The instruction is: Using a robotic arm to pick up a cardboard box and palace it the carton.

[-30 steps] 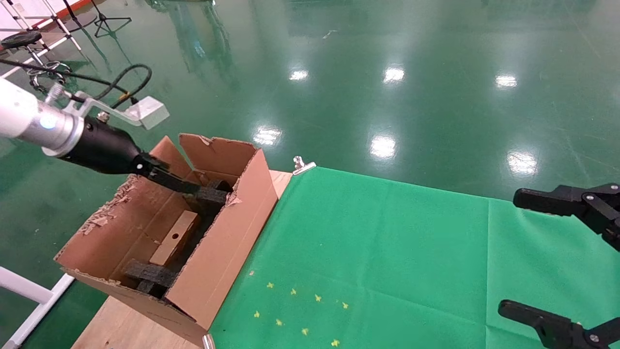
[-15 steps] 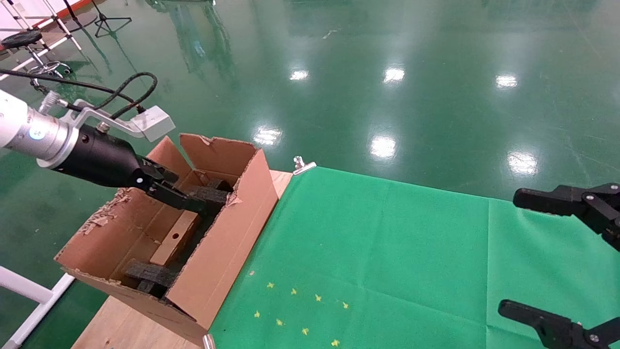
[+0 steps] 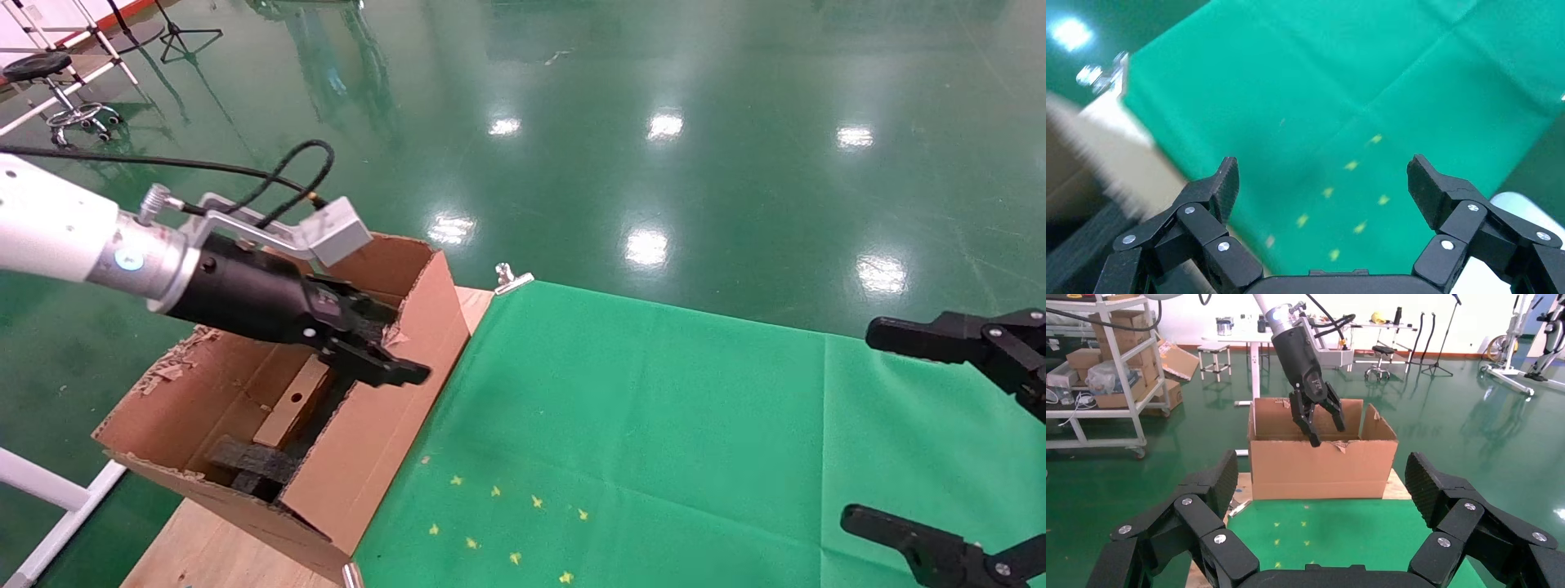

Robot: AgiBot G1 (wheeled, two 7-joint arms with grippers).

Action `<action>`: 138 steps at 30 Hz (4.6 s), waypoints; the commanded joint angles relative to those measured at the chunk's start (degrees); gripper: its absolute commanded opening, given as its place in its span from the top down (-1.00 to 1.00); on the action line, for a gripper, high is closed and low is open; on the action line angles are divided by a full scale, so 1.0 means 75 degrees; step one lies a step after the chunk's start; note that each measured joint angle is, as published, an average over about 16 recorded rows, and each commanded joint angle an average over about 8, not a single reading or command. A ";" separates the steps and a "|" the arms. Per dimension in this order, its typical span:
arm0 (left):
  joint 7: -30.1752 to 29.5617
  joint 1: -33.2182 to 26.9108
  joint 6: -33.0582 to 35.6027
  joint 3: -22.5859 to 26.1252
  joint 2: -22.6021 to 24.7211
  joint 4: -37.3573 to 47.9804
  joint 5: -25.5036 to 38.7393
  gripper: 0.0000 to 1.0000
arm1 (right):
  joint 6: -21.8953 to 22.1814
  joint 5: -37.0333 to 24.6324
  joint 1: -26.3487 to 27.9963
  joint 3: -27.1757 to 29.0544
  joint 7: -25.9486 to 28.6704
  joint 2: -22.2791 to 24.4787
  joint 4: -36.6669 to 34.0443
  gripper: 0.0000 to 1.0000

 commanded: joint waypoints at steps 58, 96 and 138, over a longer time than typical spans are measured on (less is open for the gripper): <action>0.3591 0.5644 0.0161 -0.5636 0.0187 -0.3103 -0.4729 -1.00 | 0.0004 0.0005 -0.0001 -0.0004 -0.0003 0.0003 -0.0002 -1.00; 0.3516 0.5453 0.0154 -0.5448 0.0178 -0.2997 -0.4555 -1.00 | 0.0005 0.0005 -0.0001 -0.0004 -0.0003 0.0002 -0.0002 -1.00; 0.3511 0.5443 0.0154 -0.5438 0.0178 -0.2990 -0.4544 -1.00 | 0.0005 0.0005 -0.0001 -0.0004 -0.0003 0.0003 -0.0002 -1.00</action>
